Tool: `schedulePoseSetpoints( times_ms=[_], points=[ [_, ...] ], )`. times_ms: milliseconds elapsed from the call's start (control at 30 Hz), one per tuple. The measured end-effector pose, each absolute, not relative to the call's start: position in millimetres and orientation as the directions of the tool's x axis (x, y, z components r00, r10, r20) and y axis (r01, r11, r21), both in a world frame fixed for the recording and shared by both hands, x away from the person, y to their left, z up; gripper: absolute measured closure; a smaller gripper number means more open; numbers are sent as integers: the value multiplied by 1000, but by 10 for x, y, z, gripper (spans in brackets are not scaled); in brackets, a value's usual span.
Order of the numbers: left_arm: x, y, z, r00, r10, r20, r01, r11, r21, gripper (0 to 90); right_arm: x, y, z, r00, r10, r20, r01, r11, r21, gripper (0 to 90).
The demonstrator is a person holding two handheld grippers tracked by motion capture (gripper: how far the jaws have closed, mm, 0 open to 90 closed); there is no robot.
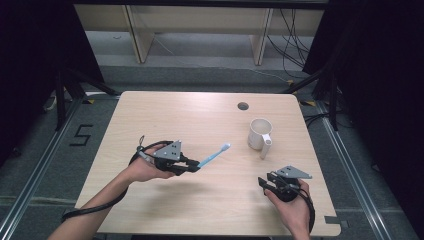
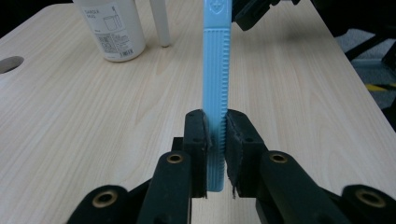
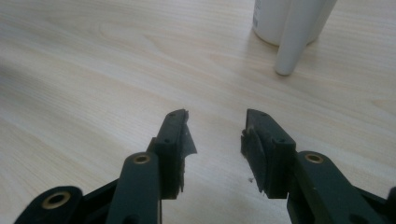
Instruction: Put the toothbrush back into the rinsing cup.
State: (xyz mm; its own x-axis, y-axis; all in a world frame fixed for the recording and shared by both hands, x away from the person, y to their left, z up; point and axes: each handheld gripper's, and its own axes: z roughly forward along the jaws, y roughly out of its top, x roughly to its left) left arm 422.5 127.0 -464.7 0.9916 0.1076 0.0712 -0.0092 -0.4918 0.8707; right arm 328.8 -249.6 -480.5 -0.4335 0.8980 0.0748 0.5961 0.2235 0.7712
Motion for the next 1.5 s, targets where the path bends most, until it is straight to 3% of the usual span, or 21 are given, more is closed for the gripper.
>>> schedulePoseSetpoints(
  times_ms=[33,267,300,333,600,633,833,1500],
  points=[
    [4220,1271,-4655,991,116,72,-7,-481,877,785,3282,-2458,-4814,-426,898,108,587,184,788,598],
    [4141,1248,-4713,985,166,43,29,-405,914,785,3290,-2409,-4809,-447,889,96,542,184,820,593],
    [4132,1243,-4720,985,169,44,27,-397,917,785,3262,-2380,-4796,-423,896,135,574,150,805,591],
    [4126,1236,-4729,984,175,42,29,-382,924,785,3289,-2395,-4805,-451,888,89,530,186,827,590],
    [4075,1217,-4730,975,224,4,63,-292,954,785,3273,-2299,-4808,-445,880,166,511,97,854,571],
    [4075,1214,-4730,975,224,-4,68,-281,957,785,3290,-2311,-4810,-462,877,131,477,121,871,566],
    [4054,1178,-4757,967,253,-42,100,-219,971,785,3287,-2251,-4801,-467,872,145,460,100,882,559],
    [4069,1140,-4777,948,313,-57,109,-153,982,785,3274,-2135,-4683,-507,848,154,377,58,924,548]
  ],
)
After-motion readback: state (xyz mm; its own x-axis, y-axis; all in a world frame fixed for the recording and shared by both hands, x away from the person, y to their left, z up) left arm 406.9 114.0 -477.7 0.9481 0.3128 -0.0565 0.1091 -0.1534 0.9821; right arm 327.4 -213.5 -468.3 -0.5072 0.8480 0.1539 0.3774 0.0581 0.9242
